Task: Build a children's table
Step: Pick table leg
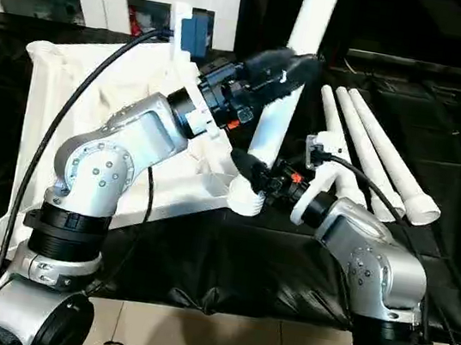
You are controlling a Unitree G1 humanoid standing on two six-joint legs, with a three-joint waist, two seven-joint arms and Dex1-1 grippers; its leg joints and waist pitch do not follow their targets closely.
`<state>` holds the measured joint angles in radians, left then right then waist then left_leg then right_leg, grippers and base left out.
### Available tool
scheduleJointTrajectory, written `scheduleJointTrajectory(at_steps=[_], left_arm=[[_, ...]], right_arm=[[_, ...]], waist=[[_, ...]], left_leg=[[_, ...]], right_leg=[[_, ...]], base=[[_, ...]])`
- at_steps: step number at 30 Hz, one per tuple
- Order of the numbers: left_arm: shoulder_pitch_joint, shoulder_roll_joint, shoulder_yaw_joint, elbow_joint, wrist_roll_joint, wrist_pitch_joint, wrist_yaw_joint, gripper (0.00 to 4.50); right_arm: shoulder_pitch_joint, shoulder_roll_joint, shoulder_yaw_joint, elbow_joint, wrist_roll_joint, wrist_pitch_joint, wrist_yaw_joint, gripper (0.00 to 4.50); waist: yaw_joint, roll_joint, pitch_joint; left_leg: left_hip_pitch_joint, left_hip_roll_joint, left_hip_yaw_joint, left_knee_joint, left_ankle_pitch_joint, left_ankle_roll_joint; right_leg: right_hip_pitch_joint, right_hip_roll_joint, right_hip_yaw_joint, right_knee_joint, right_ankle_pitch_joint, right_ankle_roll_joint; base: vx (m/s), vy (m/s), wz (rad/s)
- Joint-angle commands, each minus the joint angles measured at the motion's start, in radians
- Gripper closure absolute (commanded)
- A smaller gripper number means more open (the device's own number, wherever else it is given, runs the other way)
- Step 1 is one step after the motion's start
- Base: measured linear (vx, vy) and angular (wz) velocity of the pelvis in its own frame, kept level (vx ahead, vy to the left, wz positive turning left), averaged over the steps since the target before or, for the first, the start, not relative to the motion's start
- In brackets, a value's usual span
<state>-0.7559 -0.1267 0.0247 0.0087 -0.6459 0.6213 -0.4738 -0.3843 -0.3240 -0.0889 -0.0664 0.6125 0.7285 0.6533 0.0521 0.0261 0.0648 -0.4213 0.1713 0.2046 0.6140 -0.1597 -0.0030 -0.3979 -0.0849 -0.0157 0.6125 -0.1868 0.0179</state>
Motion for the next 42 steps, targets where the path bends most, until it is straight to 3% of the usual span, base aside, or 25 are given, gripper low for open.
scheduleJointTrajectory(at_steps=[1,8,12,14,20,30,33,34,36,37,38,39,40,41,42], left_arm=[[-0.011,-0.013,0.031,0.046,0.037,-0.043,0.056,1.31],[-0.061,-0.011,0.101,0.105,0.019,-0.106,0.122,1.31],[-0.044,0.001,0.045,0.092,0.040,-0.074,0.073,1.31],[-0.026,-0.012,0.002,0.055,0.012,-0.021,0.027,1.31],[-0.003,-0.039,-0.079,0.036,-0.004,0.015,0.004,1.31],[-0.028,-0.028,-0.019,0.048,-0.016,-0.010,0.018,1.31],[-0.037,0.002,0.030,0.037,-0.037,-0.030,0.031,1.31],[-0.035,0.018,0.039,0.028,-0.044,-0.031,0.023,1.31],[-0.013,0.068,0.056,-0.003,-0.057,-0.010,0.001,1.31],[-0.006,0.084,0.060,-0.013,-0.058,-0.003,-0.004,1.31],[0.010,0.112,0.063,-0.030,-0.048,0.008,-0.007,1.31],[0.015,0.120,0.063,-0.035,-0.045,0.011,-0.007,1.31],[0.025,0.140,0.065,-0.042,-0.025,0.007,-0.001,1.31],[0.039,0.168,0.068,-0.036,0.029,-0.022,0.023,1.31],[0.049,0.188,0.066,-0.027,0.072,-0.046,0.044,1.31]], right_arm=[[0.000,-0.002,-0.001,-0.018,-0.011,-0.018,-0.001,2.63],[-0.008,-0.003,0.000,-0.013,-0.009,-0.022,-0.002,2.64],[-0.007,-0.003,0.003,-0.018,-0.007,-0.022,-0.002,2.64],[-0.008,-0.003,0.003,-0.017,-0.007,-0.022,0.000,2.64],[-0.009,-0.001,0.007,-0.016,-0.012,-0.022,0.003,2.64],[-0.006,-0.007,0.000,-0.016,-0.016,-0.028,-0.003,2.64],[0.002,-0.005,-0.015,-0.016,-0.025,-0.037,-0.024,2.64],[0.007,-0.003,-0.023,-0.016,-0.027,-0.040,-0.034,2.64],[0.025,0.013,-0.057,-0.025,-0.028,-0.049,-0.078,2.64],[0.031,0.020,-0.068,-0.029,-0.027,-0.051,-0.093,2.64],[0.039,0.034,-0.086,-0.038,-0.044,-0.075,-0.134,2.64],[0.042,0.039,-0.091,-0.041,-0.051,-0.084,-0.148,2.64],[0.042,0.052,-0.104,-0.046,-0.069,-0.099,-0.192,2.64],[0.043,0.056,-0.110,-0.061,-0.095,-0.098,-0.240,2.64],[0.046,0.054,-0.109,-0.071,-0.111,-0.091,-0.265,2.64]], waist=[[-0.001,-0.008,-0.077],[-0.002,-0.005,-0.080],[0.002,-0.004,-0.081],[0.005,-0.004,-0.081],[0.003,-0.005,-0.078],[-0.002,-0.001,-0.080],[-0.002,-0.006,-0.080],[-0.001,-0.002,-0.080],[0.000,0.018,-0.079],[-0.002,0.011,-0.078],[0.001,0.024,-0.080],[-0.003,0.021,-0.079],[-0.004,0.024,-0.079],[-0.004,0.013,-0.081],[-0.003,0.019,-0.080]], left_leg=[[0.042,0.047,-0.030,-0.077,-0.229,-0.018],[0.042,0.046,-0.030,-0.075,-0.218,-0.016],[0.044,0.048,-0.029,-0.075,-0.204,-0.006],[0.043,0.049,-0.028,-0.075,-0.195,-0.006],[0.043,0.048,-0.029,-0.077,-0.233,-0.017],[0.042,0.047,-0.030,-0.076,-0.217,-0.014],[0.041,0.046,-0.028,-0.075,-0.210,-0.008],[0.042,0.046,-0.028,-0.074,-0.206,-0.007],[0.045,0.045,-0.030,-0.077,-0.220,-0.015],[0.045,0.045,-0.029,-0.077,-0.228,-0.018],[0.044,0.044,-0.033,-0.078,-0.223,-0.023],[0.045,0.044,-0.030,-0.080,-0.230,-0.024],[0.045,0.043,-0.030,-0.079,-0.236,-0.026],[0.044,0.040,-0.028,-0.077,-0.231,-0.026],[0.043,0.043,-0.030,-0.078,-0.221,-0.026]], right_leg=[[0.032,-0.043,0.019,-0.083,-0.222,-0.183],[0.034,-0.042,0.017,-0.079,-0.181,-0.189],[0.033,-0.043,0.018,-0.077,-0.156,-0.201],[0.035,-0.044,0.018,-0.074,-0.147,-0.211],[0.034,-0.045,0.019,-0.081,-0.206,-0.201],[0.035,-0.043,0.018,-0.079,-0.181,-0.200],[0.037,-0.043,0.017,-0.077,-0.167,-0.209],[0.035,-0.043,0.017,-0.077,-0.168,-0.209],[0.031,-0.042,0.016,-0.078,-0.184,-0.204],[0.030,-0.040,0.016,-0.081,-0.188,-0.200],[0.032,-0.042,0.015,-0.075,-0.182,-0.198],[0.028,-0.038,0.015,-0.079,-0.188,-0.196],[0.028,-0.038,0.015,-0.078,-0.193,-0.194],[0.032,-0.039,0.015,-0.079,-0.210,-0.185],[0.029,-0.039,0.016,-0.081,-0.215,-0.179]], base=[[0.000,0.000,0.00],[0.000,0.000,0.00],[0.000,0.000,0.00],[0.000,0.000,0.00],[0.000,0.000,0.00],[0.000,0.000,0.00],[0.000,0.000,0.00],[0.000,0.000,0.00],[0.000,0.000,0.00],[0.000,0.000,0.00],[0.000,0.000,0.00],[0.000,0.000,0.00],[0.000,0.000,0.00],[0.000,0.000,0.00],[0.000,0.000,0.00]])
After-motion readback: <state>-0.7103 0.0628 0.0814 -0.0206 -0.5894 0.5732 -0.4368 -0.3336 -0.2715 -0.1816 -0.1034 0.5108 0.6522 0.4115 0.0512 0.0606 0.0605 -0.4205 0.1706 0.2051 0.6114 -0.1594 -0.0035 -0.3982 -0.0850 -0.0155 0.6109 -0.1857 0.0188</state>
